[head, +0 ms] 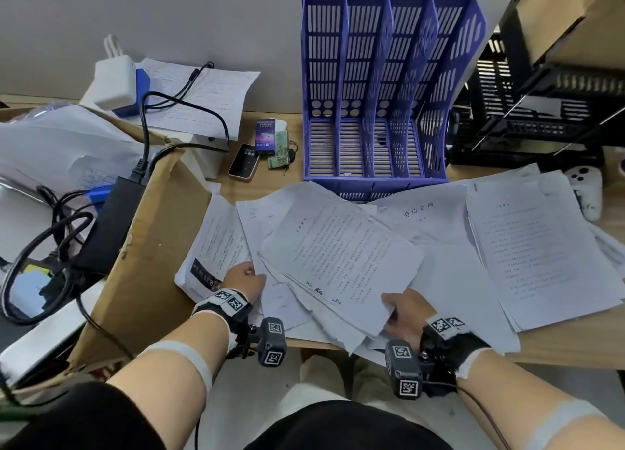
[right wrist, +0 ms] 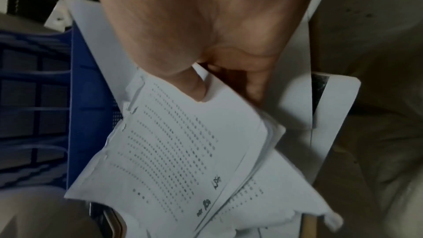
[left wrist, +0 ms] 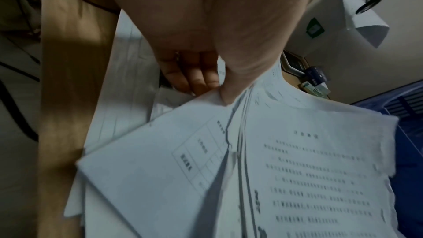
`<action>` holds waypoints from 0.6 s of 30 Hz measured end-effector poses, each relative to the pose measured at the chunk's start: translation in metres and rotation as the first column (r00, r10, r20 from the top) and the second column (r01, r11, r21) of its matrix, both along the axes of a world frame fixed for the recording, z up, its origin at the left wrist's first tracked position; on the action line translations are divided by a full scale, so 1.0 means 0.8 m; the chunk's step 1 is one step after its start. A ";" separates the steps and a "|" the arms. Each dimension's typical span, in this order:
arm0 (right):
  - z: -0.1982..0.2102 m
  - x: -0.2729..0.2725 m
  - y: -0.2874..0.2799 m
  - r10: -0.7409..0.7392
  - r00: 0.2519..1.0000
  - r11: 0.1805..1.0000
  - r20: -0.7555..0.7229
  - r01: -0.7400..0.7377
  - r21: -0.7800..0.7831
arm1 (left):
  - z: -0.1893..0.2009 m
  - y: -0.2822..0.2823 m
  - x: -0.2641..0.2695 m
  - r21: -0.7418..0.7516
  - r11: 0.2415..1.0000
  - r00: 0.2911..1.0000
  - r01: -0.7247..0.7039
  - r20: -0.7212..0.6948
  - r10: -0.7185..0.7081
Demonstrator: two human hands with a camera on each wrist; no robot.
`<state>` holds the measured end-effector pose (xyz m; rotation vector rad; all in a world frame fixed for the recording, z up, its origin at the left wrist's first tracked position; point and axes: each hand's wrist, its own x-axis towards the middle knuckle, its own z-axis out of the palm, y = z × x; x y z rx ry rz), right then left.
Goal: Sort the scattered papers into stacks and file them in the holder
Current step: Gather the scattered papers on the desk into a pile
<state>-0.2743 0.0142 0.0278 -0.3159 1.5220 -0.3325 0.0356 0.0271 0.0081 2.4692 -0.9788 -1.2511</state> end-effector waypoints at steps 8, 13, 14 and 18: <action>0.011 0.028 -0.001 0.088 0.995 0.996 0.040 -0.089 0.007 | 0.028 0.011 -0.021 0.014 0.971 0.903 -0.241 -0.363 0.229; 0.021 0.055 0.001 0.356 0.933 0.934 0.049 -0.357 0.021 | 0.028 0.019 -0.048 0.203 0.872 0.588 -0.445 -0.669 0.455; 0.024 0.057 -0.001 0.436 0.899 0.899 0.031 -0.437 0.031 | 0.025 0.018 -0.046 0.160 0.883 0.610 -0.442 -0.668 0.427; 0.025 0.045 -0.017 0.618 0.775 0.786 -0.132 -0.606 0.124 | -0.036 0.014 -0.021 0.047 0.927 0.791 -0.373 -0.507 0.344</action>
